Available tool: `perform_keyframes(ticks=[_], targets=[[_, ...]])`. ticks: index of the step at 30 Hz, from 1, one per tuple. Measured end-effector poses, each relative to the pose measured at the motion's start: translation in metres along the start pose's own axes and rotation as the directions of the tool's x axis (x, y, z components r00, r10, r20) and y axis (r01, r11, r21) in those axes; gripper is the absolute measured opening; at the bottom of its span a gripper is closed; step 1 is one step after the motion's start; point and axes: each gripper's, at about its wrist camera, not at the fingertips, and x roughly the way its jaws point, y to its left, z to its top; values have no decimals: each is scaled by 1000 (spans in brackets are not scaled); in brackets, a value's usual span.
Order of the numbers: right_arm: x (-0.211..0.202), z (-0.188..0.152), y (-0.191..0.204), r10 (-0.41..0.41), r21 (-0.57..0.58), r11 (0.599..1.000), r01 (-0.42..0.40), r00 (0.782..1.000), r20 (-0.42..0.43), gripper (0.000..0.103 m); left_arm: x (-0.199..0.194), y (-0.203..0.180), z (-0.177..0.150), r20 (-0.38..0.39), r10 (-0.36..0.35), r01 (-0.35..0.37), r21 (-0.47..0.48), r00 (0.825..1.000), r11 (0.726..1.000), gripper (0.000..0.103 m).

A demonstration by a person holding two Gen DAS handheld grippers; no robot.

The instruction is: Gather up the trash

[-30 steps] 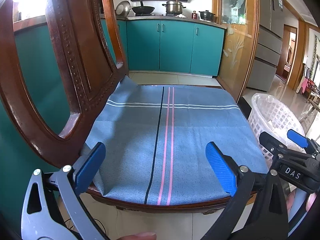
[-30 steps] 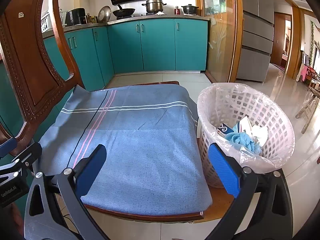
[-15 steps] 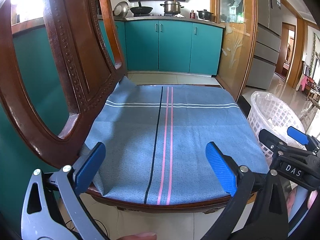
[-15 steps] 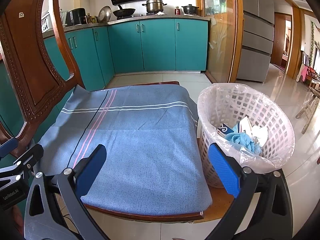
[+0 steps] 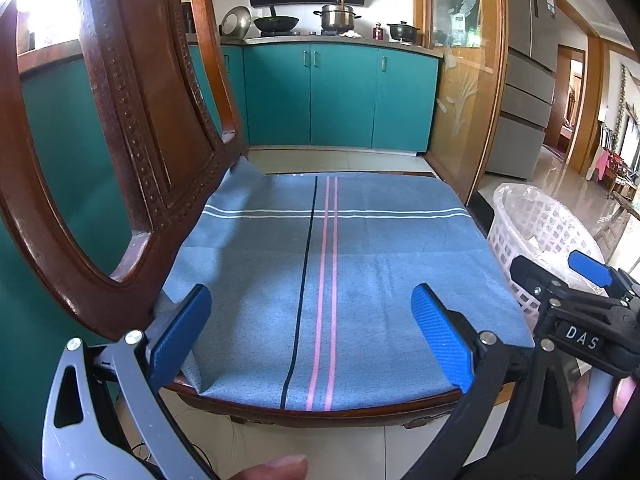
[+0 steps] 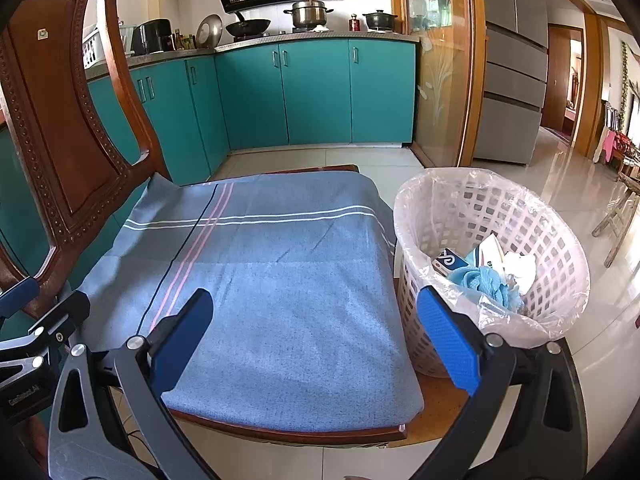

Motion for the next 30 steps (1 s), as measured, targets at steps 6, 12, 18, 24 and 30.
perform_keyframes(ticks=[6, 12, 18, 24, 30], targets=[[-1, 0, 0, 2, -1, 1000, -2, 1000, 0, 100, -2, 3, 1, 15, -17, 17, -14, 1000, 1000, 100], [0, -1, -1, 4, -1, 1000, -4, 1000, -6, 100, 0, 5, 1, 9, -26, 26, -23, 1000, 999, 100], [-1, -1, 1, 5, -5, 1000, -5, 1000, -2, 100, 0, 3, 1, 3, -21, 21, -17, 1000, 1000, 100], [-2, -1, 2, 5, -10, 1000, -5, 1000, -4, 100, 1, 4, 1, -13, -22, 21, -27, 1000, 999, 100], [-2, -1, 1, 5, -8, 1000, -5, 1000, -4, 100, 2, 2, 1, -18, -30, 30, -24, 999, 999, 100]])
